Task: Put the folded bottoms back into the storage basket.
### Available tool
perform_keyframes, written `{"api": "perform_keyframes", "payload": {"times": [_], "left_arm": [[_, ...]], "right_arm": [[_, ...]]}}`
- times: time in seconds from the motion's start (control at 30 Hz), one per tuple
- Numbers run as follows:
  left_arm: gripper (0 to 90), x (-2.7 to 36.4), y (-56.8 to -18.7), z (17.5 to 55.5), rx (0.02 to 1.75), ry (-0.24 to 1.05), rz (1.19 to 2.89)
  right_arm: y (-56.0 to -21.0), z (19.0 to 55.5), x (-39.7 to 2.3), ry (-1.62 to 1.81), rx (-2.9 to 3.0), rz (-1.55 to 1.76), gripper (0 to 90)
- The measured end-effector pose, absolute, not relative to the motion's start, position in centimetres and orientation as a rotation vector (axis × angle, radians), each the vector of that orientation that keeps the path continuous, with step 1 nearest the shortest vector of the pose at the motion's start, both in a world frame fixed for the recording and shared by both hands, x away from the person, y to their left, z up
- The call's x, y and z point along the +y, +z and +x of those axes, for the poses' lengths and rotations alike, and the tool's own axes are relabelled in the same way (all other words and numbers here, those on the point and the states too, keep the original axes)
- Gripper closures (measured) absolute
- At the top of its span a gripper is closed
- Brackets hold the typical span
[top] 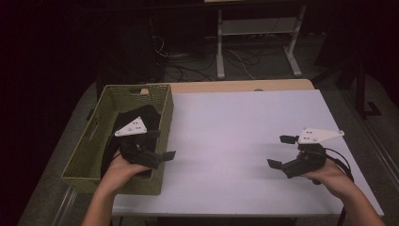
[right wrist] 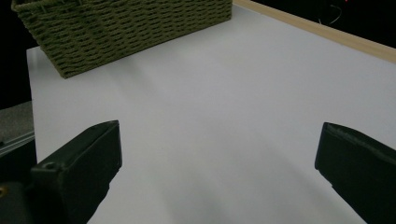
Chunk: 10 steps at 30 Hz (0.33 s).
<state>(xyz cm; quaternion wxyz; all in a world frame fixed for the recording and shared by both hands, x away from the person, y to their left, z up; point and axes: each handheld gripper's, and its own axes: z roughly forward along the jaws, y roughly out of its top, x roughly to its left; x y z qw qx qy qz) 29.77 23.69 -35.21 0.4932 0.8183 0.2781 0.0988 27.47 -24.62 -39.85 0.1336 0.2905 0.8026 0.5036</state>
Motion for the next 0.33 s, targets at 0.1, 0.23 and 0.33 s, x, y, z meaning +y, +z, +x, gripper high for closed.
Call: {"api": "perform_keyframes", "payload": {"times": [0.1,0.23,0.33], "left_arm": [[0.3,23.8,-35.2,29.7,0.669,0.237,1.982],[0.4,23.7,-35.2,29.7,0.668,0.232,1.983],[0.5,23.8,-35.2,29.7,0.667,0.233,1.982]], "right_arm": [[-40.3,27.1,-25.5,1.461,2.313,0.869,0.5],[-40.9,26.8,-26.4,1.462,2.299,0.903,0.5],[-41.0,26.7,-26.6,1.457,2.299,0.909,0.5]]}}
